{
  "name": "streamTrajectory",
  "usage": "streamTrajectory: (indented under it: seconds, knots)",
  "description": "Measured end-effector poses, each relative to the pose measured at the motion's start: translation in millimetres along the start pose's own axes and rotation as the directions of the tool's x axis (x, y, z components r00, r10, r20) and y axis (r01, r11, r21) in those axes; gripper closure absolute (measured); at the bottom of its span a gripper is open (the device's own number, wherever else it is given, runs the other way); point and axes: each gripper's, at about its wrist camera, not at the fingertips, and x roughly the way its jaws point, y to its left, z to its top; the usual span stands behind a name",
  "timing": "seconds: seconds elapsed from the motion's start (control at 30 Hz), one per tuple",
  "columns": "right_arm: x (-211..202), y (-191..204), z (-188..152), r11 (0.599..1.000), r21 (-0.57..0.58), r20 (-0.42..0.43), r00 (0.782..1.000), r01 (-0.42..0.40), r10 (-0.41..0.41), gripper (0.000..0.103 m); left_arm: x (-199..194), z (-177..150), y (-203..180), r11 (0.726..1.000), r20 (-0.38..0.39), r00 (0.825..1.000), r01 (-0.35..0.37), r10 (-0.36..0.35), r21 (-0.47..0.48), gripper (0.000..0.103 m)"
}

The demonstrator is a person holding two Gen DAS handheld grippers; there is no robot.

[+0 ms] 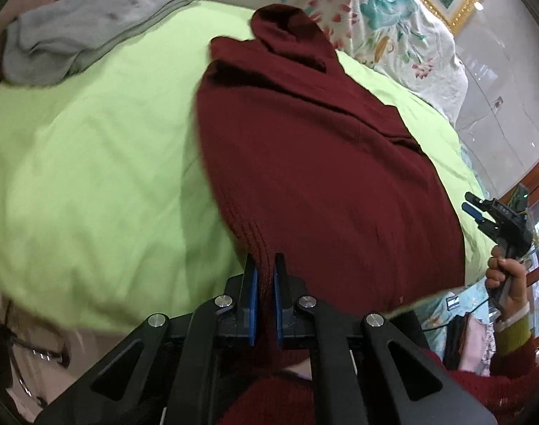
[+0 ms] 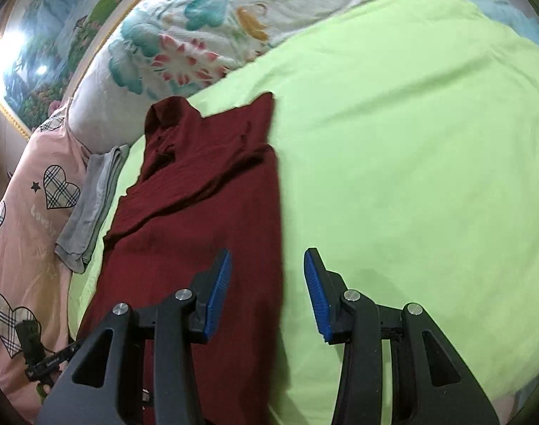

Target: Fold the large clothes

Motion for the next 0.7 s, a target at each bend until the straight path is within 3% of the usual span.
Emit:
streamTrajectory:
  seconds: [0.1, 0.2, 0.27, 0.37, 0.5, 0.57, 0.7]
  knots:
    - [6.2, -9.1, -7.4, 1.0, 0.014, -0.032, 0.999, -0.004, 0.005, 0.06, 9.9, -6.6, 7.1, 1.0, -0.013, 1.0, 0.005, -0.005, -0.021, 0.097]
    - [13.9, -12.5, -10.8, 0.996, 0.027, -0.072, 0.994, -0.081, 0.083, 0.059, 24.6, 1.9, 12.6, 0.998, -0.015, 0.999, 0.044, -0.045, -0.053, 0.093]
    - [20.3, -14.8, -7.0, 0.992, 0.035, -0.086, 0.989, -0.121, 0.124, 0.059, 33.3, 11.6, 13.2, 0.998, -0.01, 1.0, 0.022, -0.023, -0.053, 0.078]
    - [35.0, -16.0, 5.8, 0.983, 0.054, -0.108, 0.978, -0.174, 0.179, 0.055, 43.5, 27.2, 17.9, 0.998, -0.007, 1.0, 0.005, -0.006, -0.067, 0.065]
    - [58.4, -10.8, 26.0, 0.975, 0.059, -0.133, 0.967, -0.212, 0.218, 0.052, 51.3, 43.8, 31.7, 0.995, 0.012, 1.0, 0.019, -0.018, -0.101, 0.058]
    - [76.3, -6.3, 33.3, 0.974, 0.056, -0.184, 0.957, -0.219, 0.225, 0.051, 58.3, 51.5, 37.9, 0.991, 0.012, 0.999, 0.041, -0.04, -0.125, 0.057]
    - [80.5, 7.3, 24.4, 0.964, -0.002, -0.268, 0.929, -0.265, 0.254, 0.051, 61.7, 48.1, 35.5, 0.989, 0.013, 0.996, 0.092, -0.091, -0.119, 0.057]
